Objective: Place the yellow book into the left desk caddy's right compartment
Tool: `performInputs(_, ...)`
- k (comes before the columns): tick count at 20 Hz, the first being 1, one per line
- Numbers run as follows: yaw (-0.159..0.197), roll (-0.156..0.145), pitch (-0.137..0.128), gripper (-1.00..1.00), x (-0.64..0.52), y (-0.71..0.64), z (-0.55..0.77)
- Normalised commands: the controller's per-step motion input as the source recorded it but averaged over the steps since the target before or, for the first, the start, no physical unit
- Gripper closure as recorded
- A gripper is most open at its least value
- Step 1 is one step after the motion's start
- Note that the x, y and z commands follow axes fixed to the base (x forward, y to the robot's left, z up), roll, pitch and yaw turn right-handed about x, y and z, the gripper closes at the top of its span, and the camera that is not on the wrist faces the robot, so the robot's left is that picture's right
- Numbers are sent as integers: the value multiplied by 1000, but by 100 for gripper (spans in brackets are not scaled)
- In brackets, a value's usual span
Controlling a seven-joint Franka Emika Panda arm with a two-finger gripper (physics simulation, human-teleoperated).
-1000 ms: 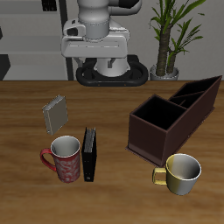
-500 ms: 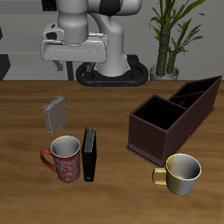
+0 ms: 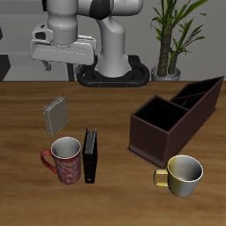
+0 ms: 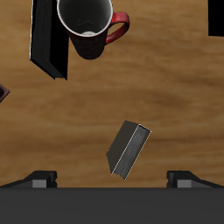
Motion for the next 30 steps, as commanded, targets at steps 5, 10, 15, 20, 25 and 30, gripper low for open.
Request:
performInputs(5, -10, -40, -19, -100, -152, -197, -255)
performInputs(10, -21, -34, 14, -100, -59, -235, -297)
performInputs(15, -47, -35, 9, -100, -36, -141, -210)
performInputs(20, -5, -12, -5, -100, 30, 52, -258)
performInputs(25, -49, -4, 40, -100, 29, 5, -428)
performInputs(30, -27, -6, 24, -100, -9, -88, -339)
